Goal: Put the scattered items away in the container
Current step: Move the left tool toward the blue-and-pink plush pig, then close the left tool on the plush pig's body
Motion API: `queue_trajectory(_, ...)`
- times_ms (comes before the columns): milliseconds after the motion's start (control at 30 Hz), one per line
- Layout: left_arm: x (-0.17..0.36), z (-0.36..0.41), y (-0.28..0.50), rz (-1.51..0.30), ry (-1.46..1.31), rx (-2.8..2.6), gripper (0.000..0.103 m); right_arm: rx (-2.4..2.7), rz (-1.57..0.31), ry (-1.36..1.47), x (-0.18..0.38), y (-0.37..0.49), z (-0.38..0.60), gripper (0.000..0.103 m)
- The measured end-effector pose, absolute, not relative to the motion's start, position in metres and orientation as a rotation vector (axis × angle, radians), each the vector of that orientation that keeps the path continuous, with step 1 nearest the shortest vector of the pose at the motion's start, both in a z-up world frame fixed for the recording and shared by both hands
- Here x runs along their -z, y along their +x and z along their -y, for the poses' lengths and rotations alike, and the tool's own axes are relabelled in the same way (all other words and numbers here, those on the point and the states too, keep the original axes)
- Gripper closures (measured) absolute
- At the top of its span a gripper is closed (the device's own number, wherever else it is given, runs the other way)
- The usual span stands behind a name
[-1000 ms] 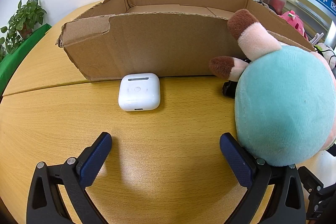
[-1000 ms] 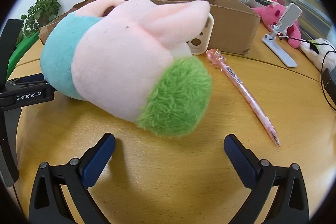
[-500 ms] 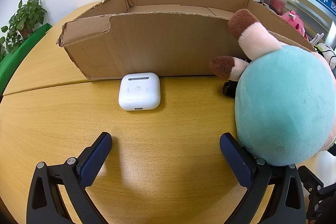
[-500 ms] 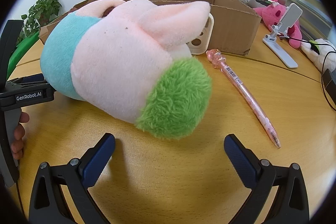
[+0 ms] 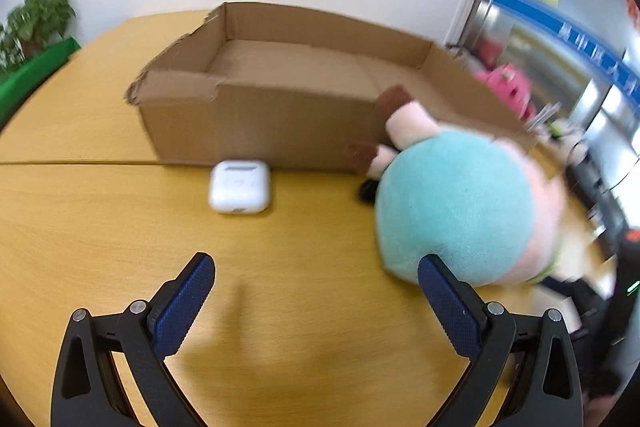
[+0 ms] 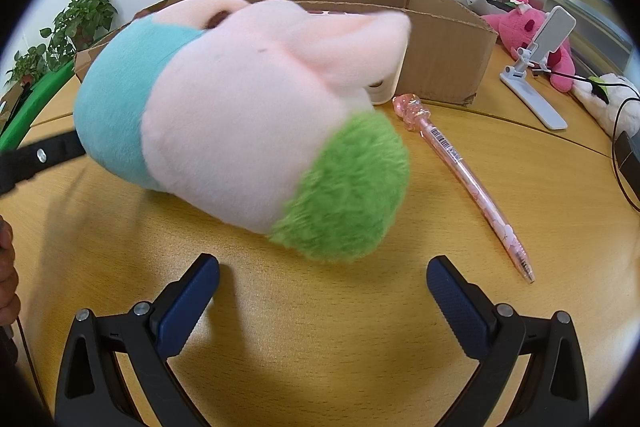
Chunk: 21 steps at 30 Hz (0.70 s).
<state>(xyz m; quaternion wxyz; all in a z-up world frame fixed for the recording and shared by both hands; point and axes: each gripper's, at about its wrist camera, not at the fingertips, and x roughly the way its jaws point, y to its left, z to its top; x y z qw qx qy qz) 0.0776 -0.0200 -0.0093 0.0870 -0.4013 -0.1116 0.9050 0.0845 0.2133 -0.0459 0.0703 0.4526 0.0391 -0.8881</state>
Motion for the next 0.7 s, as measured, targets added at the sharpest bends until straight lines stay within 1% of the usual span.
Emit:
queue_trajectory(167,-0.004,0.003,0.059,0.404,-1.136,-2.652,0.000,2.670,-0.118,1.361,0.046,0.085,-0.213,0.000)
queue_trajectory(433,-0.022,0.011,0.070,0.500,-0.987,-2.627,0.000,2.662,-0.122,1.357,0.046,0.084,-0.213,0.000)
queue_trajectory(633,0.001,-0.012,0.049,0.470,-1.103,-2.526,0.000,2.658,-0.124,1.355,0.046,0.085,-0.214,0.000)
queue_trajectory(667,0.004,-0.013,0.046,0.495,-1.110,-2.501,0.001,2.655,-0.126,1.354,0.046,0.085,-0.214,0.000)
queue_trajectory(700,0.006,-0.013,0.044,0.529,-1.110,-2.468,0.006,2.652,-0.128,1.352,0.046,0.085,-0.214,0.000)
